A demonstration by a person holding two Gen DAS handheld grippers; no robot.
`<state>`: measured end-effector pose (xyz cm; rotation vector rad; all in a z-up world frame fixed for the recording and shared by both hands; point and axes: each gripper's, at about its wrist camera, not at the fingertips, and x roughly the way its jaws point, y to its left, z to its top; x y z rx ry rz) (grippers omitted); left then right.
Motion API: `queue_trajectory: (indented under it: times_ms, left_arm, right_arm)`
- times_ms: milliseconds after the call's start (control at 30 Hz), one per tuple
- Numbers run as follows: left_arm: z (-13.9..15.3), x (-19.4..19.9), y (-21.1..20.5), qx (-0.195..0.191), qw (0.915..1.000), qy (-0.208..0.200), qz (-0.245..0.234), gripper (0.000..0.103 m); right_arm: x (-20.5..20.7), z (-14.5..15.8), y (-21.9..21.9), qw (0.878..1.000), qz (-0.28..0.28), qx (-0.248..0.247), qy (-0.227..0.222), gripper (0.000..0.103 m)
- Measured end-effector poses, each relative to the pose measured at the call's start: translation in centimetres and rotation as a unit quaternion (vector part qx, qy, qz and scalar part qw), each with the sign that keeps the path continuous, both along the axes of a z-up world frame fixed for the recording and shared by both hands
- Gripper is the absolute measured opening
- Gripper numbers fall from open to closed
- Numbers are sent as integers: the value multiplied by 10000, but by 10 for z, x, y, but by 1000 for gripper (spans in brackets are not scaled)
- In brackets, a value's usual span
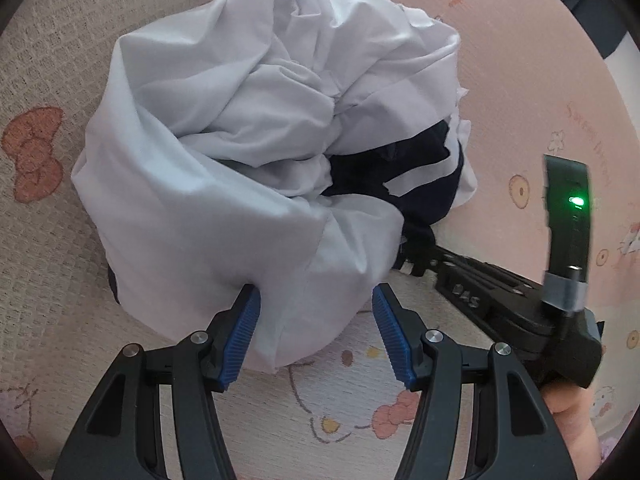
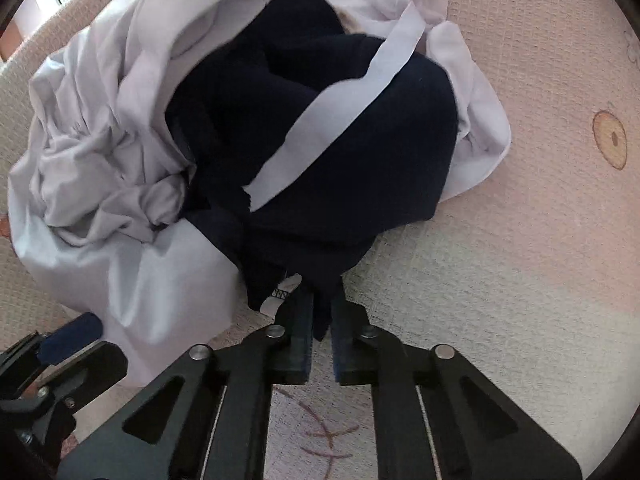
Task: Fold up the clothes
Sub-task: 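Close the right gripper on the navy pants in the heap, then grasp the navy pants with the left gripper while the right gripper holds them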
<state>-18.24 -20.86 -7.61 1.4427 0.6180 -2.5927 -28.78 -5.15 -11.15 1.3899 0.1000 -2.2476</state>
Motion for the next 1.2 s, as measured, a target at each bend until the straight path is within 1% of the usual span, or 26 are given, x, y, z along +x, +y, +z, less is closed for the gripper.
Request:
queue_trajectory:
  times_ms: [100,167,267,300,433,500,533,667,700,767,800,833,867,900,933,967,1033,1100,1167,1200]
  left_arm:
    - [0,2,1,239,9996,58,-106,61]
    - [0,2,7,275,9994,70,-212,61]
    - [3,-2,19,333,9986,115,-384,61]
    - [4,-2,21,421,9981,154,-432,61]
    - [2,-4,33,1095,9916,250,-642,61]
    - [2,-4,39,1507,9853,362,-715,62]
    - [2,-4,41,1681,9821,416,-734,64]
    - [0,-6,51,2552,9604,580,-960,74]
    - [-2,-7,54,2569,9600,550,-965,75]
    - [-10,-12,68,2258,9690,337,-944,75]
    - [-16,-22,76,2172,9711,263,-957,71]
    - [-18,-19,82,2098,9725,217,-988,40]
    - [-17,-19,86,1890,9769,167,-985,21]
    - [-16,-19,92,1554,9831,137,-961,7]
    - [-12,-17,100,1154,9880,198,-1003,6]
    - [-8,-16,102,1000,9892,231,-1047,5]
    - [-5,-8,94,963,9889,285,-1097,3]
    - [2,-3,91,961,9876,409,-1168,3]
    - [8,2,90,968,9861,552,-1231,0]
    - [12,8,87,974,9854,611,-1254,0]
  right_arm:
    - [8,19,14,9996,-19,33,273,3]
    - [14,33,24,9989,-27,50,466,3]
    - [33,62,44,9970,-62,29,775,3]
    - [39,69,51,9968,-100,3,788,3]
    - [61,93,78,9962,-242,-95,832,3]
    - [74,96,81,9963,-293,-87,800,3]
    - [82,98,85,9964,-316,-77,789,3]
    - [104,98,102,9957,-313,67,874,3]
    - [107,93,103,9961,-334,71,817,3]
    - [115,86,108,9968,-389,56,696,3]
    - [119,85,111,9967,-417,72,695,3]
    - [123,84,113,9966,-429,70,693,3]
    - [127,84,115,9967,-446,60,679,3]
    - [132,84,118,9969,-472,24,630,3]
    - [136,84,121,9971,-499,-13,580,3]
    - [140,84,123,9972,-518,-43,530,3]
    - [145,85,127,9976,-528,-52,450,3]
    - [151,85,130,9977,-548,-49,387,8]
    - [155,84,133,9979,-551,-104,311,25]
    - [157,83,134,9980,-551,-149,268,29]
